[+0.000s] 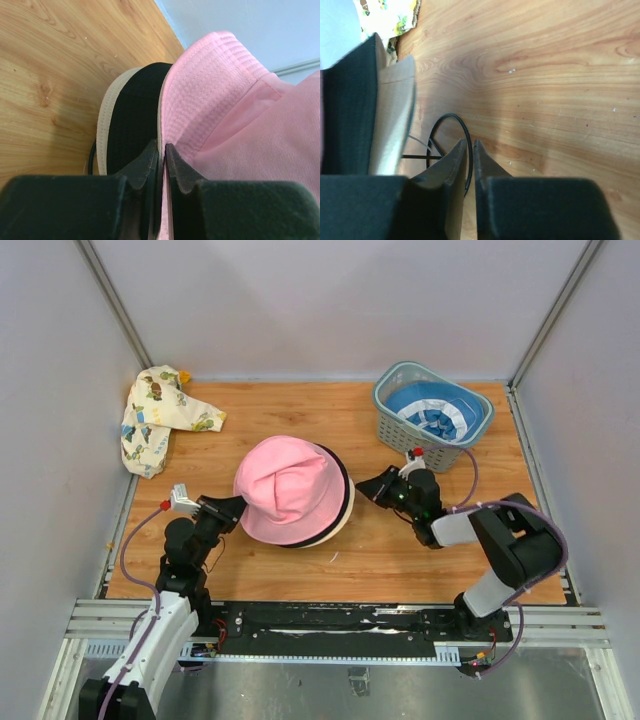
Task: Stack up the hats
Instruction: Stack the hat on the hat.
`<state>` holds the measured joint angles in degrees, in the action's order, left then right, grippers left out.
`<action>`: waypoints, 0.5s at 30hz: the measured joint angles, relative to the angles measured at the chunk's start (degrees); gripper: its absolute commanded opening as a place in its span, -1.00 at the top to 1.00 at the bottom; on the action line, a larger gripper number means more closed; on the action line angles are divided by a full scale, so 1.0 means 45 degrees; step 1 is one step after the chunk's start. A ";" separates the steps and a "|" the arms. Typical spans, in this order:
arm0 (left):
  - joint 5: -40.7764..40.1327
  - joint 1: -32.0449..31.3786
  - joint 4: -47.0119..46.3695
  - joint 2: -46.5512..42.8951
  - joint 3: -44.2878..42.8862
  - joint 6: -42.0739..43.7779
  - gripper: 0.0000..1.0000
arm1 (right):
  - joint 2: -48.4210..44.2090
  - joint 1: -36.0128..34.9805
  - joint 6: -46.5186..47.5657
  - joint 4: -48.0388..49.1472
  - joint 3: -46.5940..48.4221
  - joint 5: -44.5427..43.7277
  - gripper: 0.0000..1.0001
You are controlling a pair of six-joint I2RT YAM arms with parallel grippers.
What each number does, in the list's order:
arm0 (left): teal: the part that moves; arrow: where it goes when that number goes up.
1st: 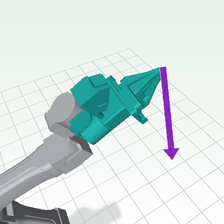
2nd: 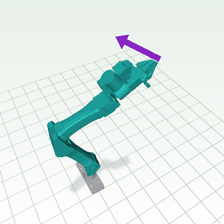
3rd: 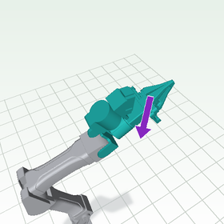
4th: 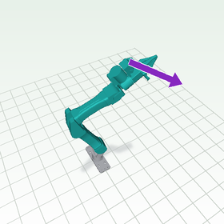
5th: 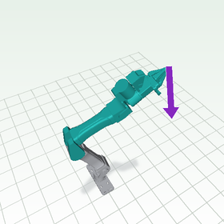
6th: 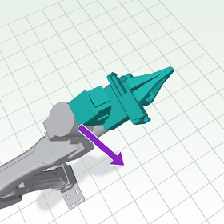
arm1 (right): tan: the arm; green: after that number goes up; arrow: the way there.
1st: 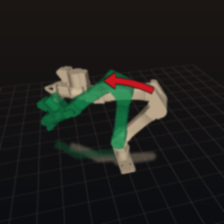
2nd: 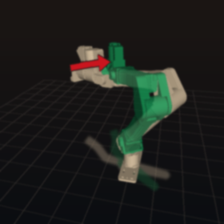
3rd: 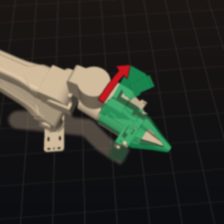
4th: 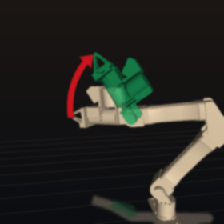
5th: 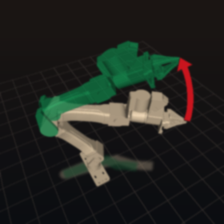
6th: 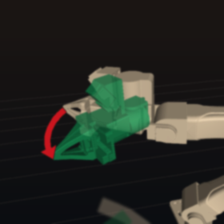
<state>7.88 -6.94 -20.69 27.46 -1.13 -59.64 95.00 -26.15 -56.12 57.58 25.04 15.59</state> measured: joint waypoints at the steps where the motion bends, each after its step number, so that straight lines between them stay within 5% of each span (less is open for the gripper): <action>1: 0.0034 0.0000 0.0010 0.0000 0.0000 0.0039 0.67 | -0.0413 0.0000 0.0087 -0.0253 -0.0068 -0.0185 0.48; 6: 0.0194 0.0000 0.0058 0.0000 -0.0005 0.0175 0.63 | -0.3755 -0.0005 0.0758 -0.1914 -0.0301 -0.1161 0.04; 15: 0.0393 -0.0136 -0.0034 0.0170 -0.0010 0.0214 0.55 | -0.6343 -0.0092 0.1059 -0.3162 -0.0311 -0.1205 -0.11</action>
<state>9.65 -7.55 -20.84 28.23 -1.17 -58.67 66.46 -26.57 -51.35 43.35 23.64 10.17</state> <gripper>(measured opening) 0.204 0.540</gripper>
